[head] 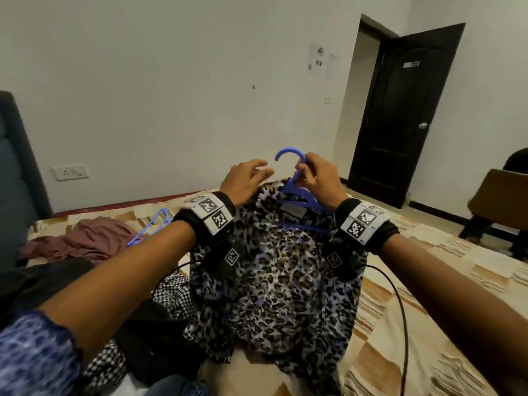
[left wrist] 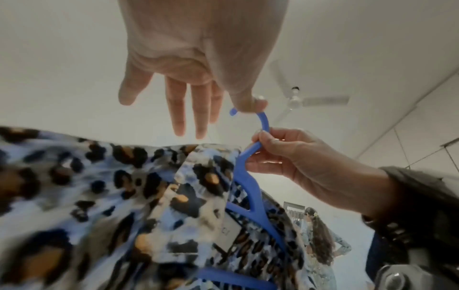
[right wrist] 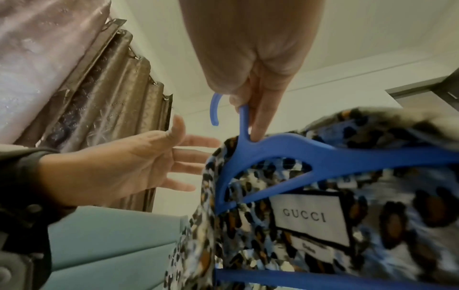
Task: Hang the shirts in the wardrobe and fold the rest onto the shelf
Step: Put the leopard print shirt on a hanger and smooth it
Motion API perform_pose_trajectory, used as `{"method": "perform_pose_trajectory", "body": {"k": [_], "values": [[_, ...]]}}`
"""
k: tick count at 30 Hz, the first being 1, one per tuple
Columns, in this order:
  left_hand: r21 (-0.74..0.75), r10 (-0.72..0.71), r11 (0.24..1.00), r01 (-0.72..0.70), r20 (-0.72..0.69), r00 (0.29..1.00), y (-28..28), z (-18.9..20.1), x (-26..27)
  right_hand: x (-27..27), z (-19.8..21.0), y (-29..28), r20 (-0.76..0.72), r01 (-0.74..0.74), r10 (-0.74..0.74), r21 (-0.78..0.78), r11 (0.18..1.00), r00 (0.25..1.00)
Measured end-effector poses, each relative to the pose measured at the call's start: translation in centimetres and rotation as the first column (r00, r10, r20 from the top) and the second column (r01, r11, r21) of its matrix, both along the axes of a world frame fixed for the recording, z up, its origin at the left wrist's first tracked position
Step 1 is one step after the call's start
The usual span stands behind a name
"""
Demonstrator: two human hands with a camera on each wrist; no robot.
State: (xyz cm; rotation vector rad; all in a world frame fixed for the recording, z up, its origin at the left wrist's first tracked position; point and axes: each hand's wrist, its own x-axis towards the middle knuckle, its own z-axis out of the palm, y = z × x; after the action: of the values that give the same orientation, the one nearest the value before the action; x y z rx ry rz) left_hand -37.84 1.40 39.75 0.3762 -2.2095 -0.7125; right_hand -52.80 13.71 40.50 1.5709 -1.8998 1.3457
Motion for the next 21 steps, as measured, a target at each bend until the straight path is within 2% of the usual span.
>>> {"method": "perform_pose_trajectory", "body": {"k": [2,5,6,8,11,13,15,17,19,21], "values": [[-0.018,0.034,0.999,-0.033,0.065,0.997,-1.6,-0.6,0.4,0.1,0.0,0.4,0.000,-0.004,0.004,-0.005,1.000,1.000],[-0.084,0.035,0.996,-0.014,0.251,0.967,-3.4,-2.3,0.9,0.5,0.3,0.8,-0.021,0.007,-0.008,-0.058,0.998,1.000],[-0.110,0.051,0.994,-0.022,0.262,0.964,-3.6,-2.8,1.0,0.7,0.5,0.9,-0.004,-0.005,0.005,-0.076,0.997,1.000],[-0.136,0.073,0.990,-0.049,0.181,0.981,-3.8,-3.3,1.2,1.2,0.8,1.1,0.062,-0.092,0.096,-0.065,0.994,0.993],[-0.144,0.100,0.985,-0.091,0.055,0.993,-4.2,-3.4,1.6,1.4,1.4,2.1,0.260,-0.277,0.271,-0.013,0.961,0.927],[-0.168,0.123,0.979,-0.116,0.028,0.992,-4.8,-3.5,1.7,-0.3,1.4,3.3,0.363,-0.223,0.208,-0.001,0.975,0.908],[-0.174,0.146,0.974,-0.144,0.002,0.989,-5.5,-3.5,1.9,-3.2,0.7,5.1,0.421,-0.135,0.083,0.097,0.986,0.903],[-0.161,0.177,0.970,-0.180,-0.030,0.984,-6.0,-3.5,2.0,-5.9,-0.8,6.9,0.407,-0.127,-0.017,0.324,0.938,0.913],[-0.150,0.211,0.965,-0.217,-0.052,0.976,-6.3,-3.2,1.7,-7.7,-2.2,8.0,0.393,-0.161,-0.055,0.496,0.853,0.918],[-0.123,0.223,0.965,-0.230,-0.071,0.972,-6.1,-1.8,0.9,-9.0,-1.7,8.4,0.419,-0.208,-0.035,0.520,0.829,0.907]]}}
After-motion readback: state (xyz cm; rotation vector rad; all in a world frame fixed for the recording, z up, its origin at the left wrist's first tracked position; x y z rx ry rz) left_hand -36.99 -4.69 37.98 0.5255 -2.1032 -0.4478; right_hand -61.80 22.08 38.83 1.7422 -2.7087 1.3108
